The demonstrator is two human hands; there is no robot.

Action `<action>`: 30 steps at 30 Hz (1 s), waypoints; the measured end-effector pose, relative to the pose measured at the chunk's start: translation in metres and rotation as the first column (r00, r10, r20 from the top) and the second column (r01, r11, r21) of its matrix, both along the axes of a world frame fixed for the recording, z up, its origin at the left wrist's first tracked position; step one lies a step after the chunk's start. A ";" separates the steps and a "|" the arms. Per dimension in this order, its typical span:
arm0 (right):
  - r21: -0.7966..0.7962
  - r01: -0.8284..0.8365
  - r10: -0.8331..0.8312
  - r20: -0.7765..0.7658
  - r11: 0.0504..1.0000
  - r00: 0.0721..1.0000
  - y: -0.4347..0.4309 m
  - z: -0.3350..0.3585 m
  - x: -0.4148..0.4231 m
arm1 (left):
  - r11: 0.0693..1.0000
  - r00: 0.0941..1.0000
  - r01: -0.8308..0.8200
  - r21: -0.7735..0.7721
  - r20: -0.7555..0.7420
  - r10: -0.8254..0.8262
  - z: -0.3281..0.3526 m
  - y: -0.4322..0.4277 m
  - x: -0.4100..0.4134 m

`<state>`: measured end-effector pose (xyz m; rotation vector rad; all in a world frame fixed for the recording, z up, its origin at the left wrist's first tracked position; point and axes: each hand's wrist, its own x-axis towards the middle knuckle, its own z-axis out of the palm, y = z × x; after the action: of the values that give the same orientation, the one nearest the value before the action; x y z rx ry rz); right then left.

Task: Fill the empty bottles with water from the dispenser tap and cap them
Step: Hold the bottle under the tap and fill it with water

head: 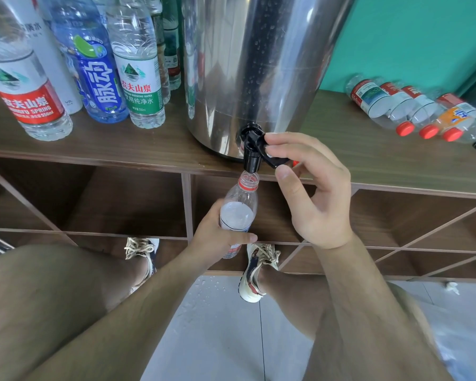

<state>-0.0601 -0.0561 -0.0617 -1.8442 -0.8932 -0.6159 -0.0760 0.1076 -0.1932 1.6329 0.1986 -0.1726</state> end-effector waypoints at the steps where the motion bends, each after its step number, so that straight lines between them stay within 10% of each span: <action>1: -0.001 0.002 -0.002 0.001 1.000 1.000 0.000 0.000 0.000 | 1.000 1.000 -0.001 -0.002 -0.001 0.001 0.000 0.000 0.000; 30: 0.003 -0.018 0.018 -0.006 1.000 1.000 -0.001 0.000 -0.001 | 1.000 1.000 0.000 -0.018 -0.018 0.000 -0.003 -0.001 0.001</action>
<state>-0.0611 -0.0566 -0.0617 -1.8325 -0.9032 -0.6002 -0.0751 0.1065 -0.1964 1.6138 0.2102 -0.1890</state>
